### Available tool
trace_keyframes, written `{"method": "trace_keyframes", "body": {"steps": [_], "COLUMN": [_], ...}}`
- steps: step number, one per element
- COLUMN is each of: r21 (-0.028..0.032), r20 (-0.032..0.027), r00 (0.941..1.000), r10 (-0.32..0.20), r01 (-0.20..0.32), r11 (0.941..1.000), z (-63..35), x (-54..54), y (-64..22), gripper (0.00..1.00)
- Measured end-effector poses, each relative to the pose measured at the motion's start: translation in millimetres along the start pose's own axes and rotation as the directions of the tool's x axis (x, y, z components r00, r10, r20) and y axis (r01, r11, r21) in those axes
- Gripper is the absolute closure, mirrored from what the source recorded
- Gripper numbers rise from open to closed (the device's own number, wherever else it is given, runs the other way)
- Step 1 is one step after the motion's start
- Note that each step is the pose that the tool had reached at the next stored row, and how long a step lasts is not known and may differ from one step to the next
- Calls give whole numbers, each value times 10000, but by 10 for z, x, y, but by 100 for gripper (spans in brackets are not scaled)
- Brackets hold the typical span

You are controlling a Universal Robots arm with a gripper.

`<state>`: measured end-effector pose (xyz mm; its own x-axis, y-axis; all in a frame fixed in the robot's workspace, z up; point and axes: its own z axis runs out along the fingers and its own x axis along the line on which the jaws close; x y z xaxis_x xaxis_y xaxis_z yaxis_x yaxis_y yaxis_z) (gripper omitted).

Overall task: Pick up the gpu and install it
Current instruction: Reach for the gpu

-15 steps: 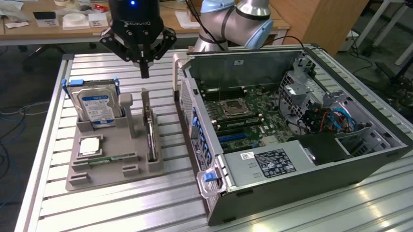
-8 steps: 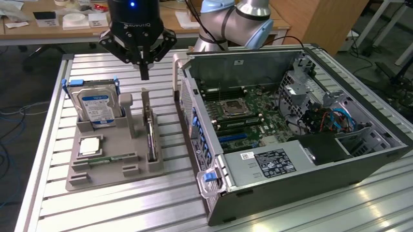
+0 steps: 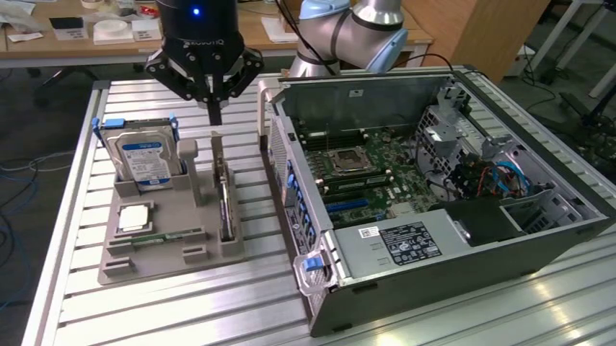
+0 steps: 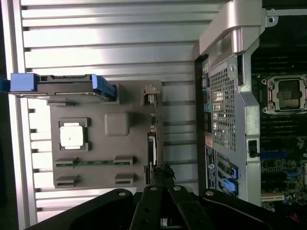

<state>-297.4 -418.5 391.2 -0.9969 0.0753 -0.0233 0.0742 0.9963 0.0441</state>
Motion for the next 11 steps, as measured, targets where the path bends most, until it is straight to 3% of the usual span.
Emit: {"method": "trace_keyframes", "body": {"steps": [11], "r21": [30], "r20": [3], "r00": [10000], "r10": [0], "r01": [0], "r11": [10000], "z": [-5], "x": [5], "y": [-169], "gripper": [89]}}
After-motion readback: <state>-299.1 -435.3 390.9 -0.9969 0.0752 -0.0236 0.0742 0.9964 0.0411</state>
